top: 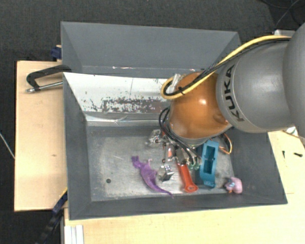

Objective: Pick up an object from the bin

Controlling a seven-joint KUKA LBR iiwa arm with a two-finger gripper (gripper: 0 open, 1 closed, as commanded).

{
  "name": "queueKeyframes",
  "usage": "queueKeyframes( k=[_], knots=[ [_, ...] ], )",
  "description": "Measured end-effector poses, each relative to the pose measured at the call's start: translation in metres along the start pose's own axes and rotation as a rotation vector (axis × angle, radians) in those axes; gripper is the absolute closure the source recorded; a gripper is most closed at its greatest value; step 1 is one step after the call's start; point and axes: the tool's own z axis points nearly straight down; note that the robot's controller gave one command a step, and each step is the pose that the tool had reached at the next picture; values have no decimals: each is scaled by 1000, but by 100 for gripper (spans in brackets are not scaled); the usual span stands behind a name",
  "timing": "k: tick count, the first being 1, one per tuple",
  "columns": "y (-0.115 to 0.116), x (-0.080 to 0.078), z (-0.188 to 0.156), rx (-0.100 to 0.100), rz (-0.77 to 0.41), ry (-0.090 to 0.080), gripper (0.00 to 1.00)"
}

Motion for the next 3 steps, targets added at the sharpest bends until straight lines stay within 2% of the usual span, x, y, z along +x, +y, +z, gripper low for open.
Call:
queueKeyframes(
  k=[1,2,3],
  knots=[
    [-20,2,35,0,-63,5,100],
    [-20,2,35,0,-63,5,100],
    [-27,-3,-6,-2,-43,4,100]
  ],
)
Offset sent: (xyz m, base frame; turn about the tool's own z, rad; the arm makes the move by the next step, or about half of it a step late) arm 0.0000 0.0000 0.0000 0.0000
